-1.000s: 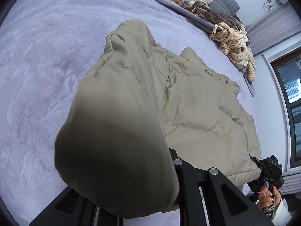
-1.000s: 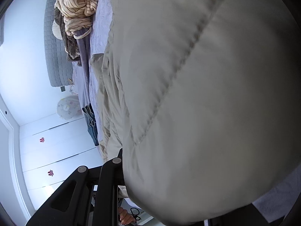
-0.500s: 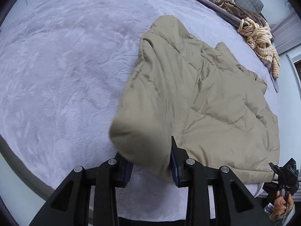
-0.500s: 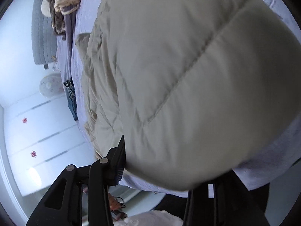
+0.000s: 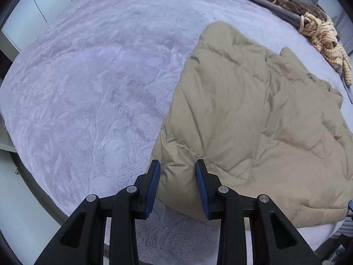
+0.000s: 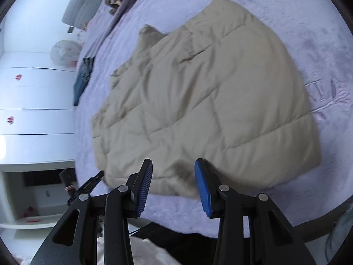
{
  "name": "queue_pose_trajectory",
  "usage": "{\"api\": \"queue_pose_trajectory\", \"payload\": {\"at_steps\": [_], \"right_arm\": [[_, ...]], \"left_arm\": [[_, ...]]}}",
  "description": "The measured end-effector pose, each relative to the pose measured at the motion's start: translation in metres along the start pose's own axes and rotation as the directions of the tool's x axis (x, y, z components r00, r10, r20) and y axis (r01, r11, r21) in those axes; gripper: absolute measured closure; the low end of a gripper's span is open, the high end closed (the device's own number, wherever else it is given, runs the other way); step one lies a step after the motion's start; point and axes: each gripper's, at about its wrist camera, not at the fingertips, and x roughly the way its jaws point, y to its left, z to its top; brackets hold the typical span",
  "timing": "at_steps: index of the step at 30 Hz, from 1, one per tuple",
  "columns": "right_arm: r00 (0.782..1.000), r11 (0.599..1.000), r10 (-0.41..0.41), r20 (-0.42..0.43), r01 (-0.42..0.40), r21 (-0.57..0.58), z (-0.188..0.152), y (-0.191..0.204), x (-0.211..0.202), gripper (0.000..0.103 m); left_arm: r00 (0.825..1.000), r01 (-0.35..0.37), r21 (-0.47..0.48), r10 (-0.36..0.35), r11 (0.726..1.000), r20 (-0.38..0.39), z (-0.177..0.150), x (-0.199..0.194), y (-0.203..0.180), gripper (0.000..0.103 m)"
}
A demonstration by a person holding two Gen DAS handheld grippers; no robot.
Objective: Fold large clothes
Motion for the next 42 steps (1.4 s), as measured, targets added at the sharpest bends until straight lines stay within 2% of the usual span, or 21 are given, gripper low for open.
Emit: {"api": "queue_pose_trajectory", "payload": {"at_steps": [2,3,4,5,7,8,10,12,14,15,16,17,19,21,25,28,31,36,42], "right_arm": [[0.998,0.997,-0.062,0.002,0.062,0.036,0.001,-0.016,0.008,0.073],[0.998,0.996,-0.063,0.0,0.063,0.062,0.004,-0.038,0.006,0.078],[0.998,0.994,-0.055,-0.003,0.055,0.098,0.004,-0.049,0.009,0.087],[0.999,0.991,-0.046,-0.003,0.046,0.127,0.0,-0.057,0.012,0.09],[1.0,0.981,-0.009,0.005,0.008,0.193,-0.004,-0.067,0.011,0.09],[1.0,0.979,-0.001,0.009,-0.001,0.203,-0.006,-0.069,0.007,0.085],[1.0,0.985,-0.01,0.014,0.007,0.174,-0.007,-0.06,0.001,0.085],[1.0,0.991,-0.022,0.017,0.02,0.13,-0.006,-0.047,-0.004,0.076],[0.999,0.995,-0.019,0.028,0.016,0.096,-0.005,-0.034,-0.006,0.054],[0.999,0.997,-0.014,0.032,0.012,0.079,-0.005,-0.026,-0.007,0.052],[0.999,0.998,-0.01,0.033,0.008,0.062,-0.005,-0.018,-0.006,0.051],[1.0,0.999,-0.01,0.029,0.009,0.045,-0.005,-0.013,-0.005,0.051],[0.999,1.0,-0.029,0.015,0.029,0.012,-0.006,-0.003,-0.006,0.047],[0.999,0.999,-0.042,0.007,0.042,-0.019,-0.007,0.003,-0.005,0.039],[0.998,0.996,-0.068,-0.009,0.068,-0.061,-0.01,0.007,-0.002,0.034],[0.997,0.993,-0.08,-0.014,0.079,-0.088,-0.012,0.008,0.0,0.028],[0.996,0.99,-0.084,-0.017,0.081,-0.115,-0.016,0.011,0.001,0.022],[0.994,0.982,-0.103,-0.019,0.099,-0.164,-0.018,0.026,0.009,0.018],[0.995,0.977,-0.098,0.015,0.099,-0.191,-0.011,0.052,0.017,0.016]], "left_arm": [[0.999,0.017,-0.024,-0.018,1.0,-0.029,0.0,0.011,0.004,0.067],[0.999,0.025,-0.029,-0.026,0.999,-0.033,0.0,0.011,0.006,0.067],[0.999,0.018,-0.031,-0.019,0.999,-0.038,0.002,0.01,0.007,0.059],[0.999,-0.007,-0.032,0.006,0.999,-0.039,0.002,0.008,0.009,0.048],[0.999,-0.024,-0.048,0.022,0.999,-0.04,0.003,0.0,0.013,0.047],[0.999,-0.017,-0.055,0.015,0.998,-0.04,0.004,-0.005,0.015,0.047],[1.0,-0.006,-0.052,0.005,0.999,-0.024,0.003,-0.018,0.016,0.047],[1.0,0.0,-0.032,0.0,0.999,-0.003,0.001,-0.03,0.012,0.047],[1.0,0.01,-0.011,-0.01,1.0,0.0,-0.003,-0.039,0.005,0.046],[1.0,0.017,-0.001,-0.017,1.0,-0.001,-0.004,-0.042,0.001,0.046],[1.0,0.019,0.009,-0.019,1.0,0.0,-0.005,-0.044,-0.003,0.033],[1.0,0.014,0.017,-0.014,1.0,0.01,-0.006,-0.048,-0.007,0.011],[0.999,0.002,0.04,-0.004,0.999,0.052,-0.011,-0.056,-0.021,0.003],[0.998,0.011,0.072,-0.016,0.997,0.061,-0.014,-0.061,-0.031,0.003],[0.998,-0.009,0.118,0.001,0.993,0.063,-0.019,-0.07,-0.051,0.003],[0.999,0.005,0.115,-0.01,0.993,0.046,-0.023,-0.075,-0.06,0.003],[0.999,-0.019,0.117,0.014,0.993,0.039,-0.028,-0.079,-0.066,0.003],[0.999,-0.025,0.128,0.02,0.992,0.039,-0.029,-0.082,-0.068,0.003],[0.998,-0.028,0.172,0.019,0.985,0.055,-0.01,-0.08,-0.064,0.003]]}}
